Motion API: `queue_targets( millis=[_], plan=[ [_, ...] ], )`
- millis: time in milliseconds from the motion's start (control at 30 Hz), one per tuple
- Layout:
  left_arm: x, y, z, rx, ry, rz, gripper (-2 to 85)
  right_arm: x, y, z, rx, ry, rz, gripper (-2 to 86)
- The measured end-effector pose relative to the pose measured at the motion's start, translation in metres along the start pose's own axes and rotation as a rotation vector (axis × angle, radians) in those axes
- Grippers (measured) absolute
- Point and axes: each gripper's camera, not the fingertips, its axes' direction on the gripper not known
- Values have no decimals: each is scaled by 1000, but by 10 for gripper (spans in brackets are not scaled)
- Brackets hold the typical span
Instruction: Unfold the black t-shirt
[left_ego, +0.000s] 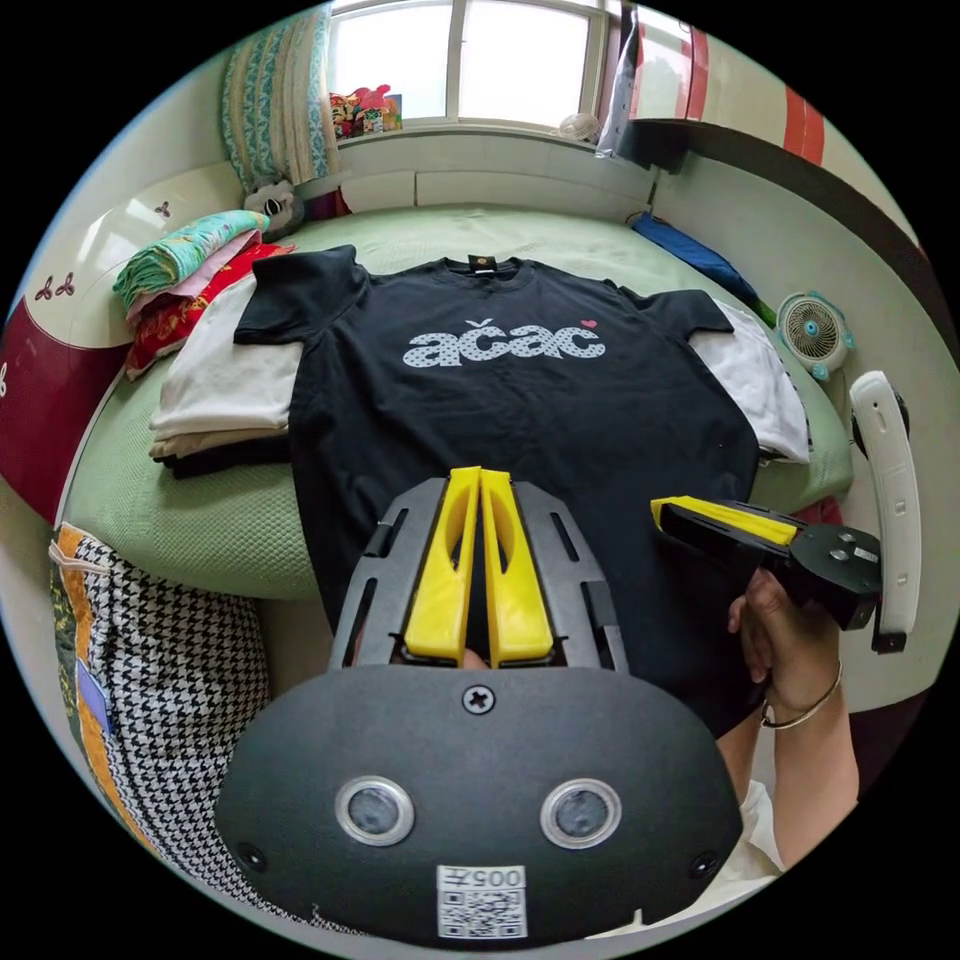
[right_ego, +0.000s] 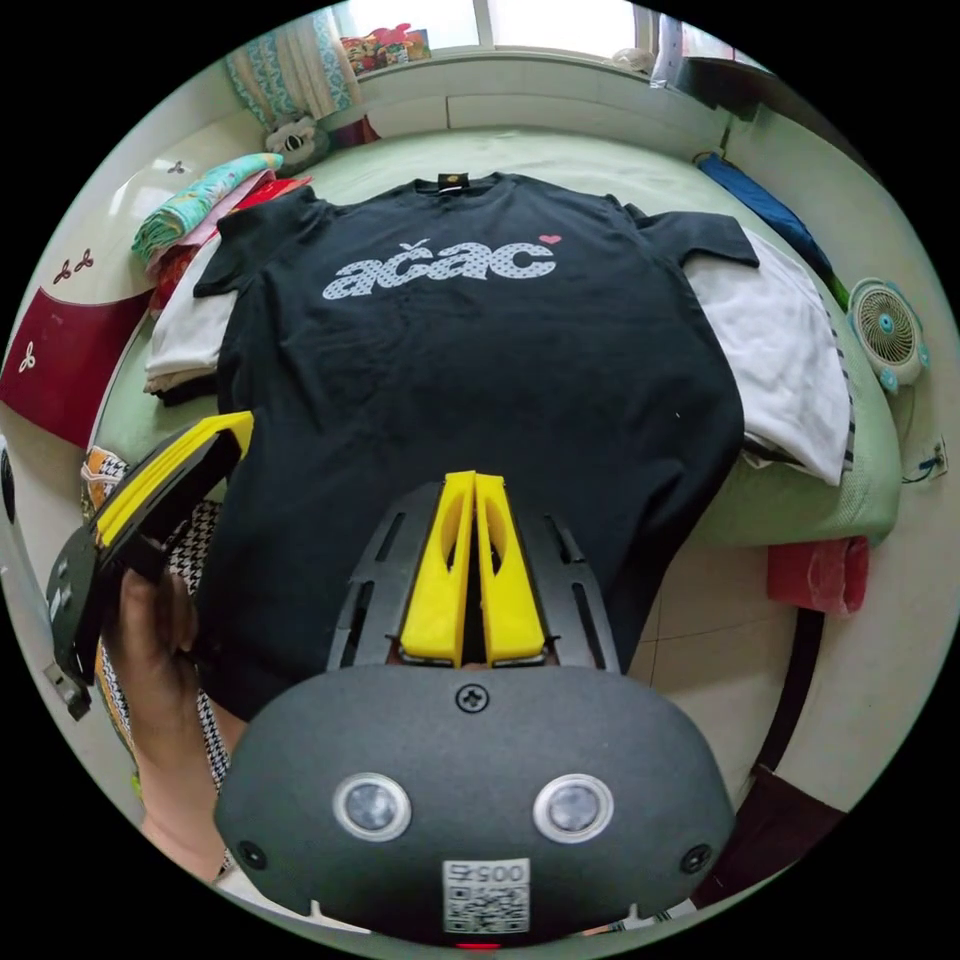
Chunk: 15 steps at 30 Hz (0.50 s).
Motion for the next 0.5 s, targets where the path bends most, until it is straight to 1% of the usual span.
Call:
queue_targets(
  millis=[167, 500],
  plan=[
    [-5, 1, 1, -1, -2, 2, -7, 6, 5, -2, -26, -40, -12, -11],
    [-18, 3, 3, 1, -4, 5, -7, 10, 25, -19, 7, -46, -26, -12]
  ],
)
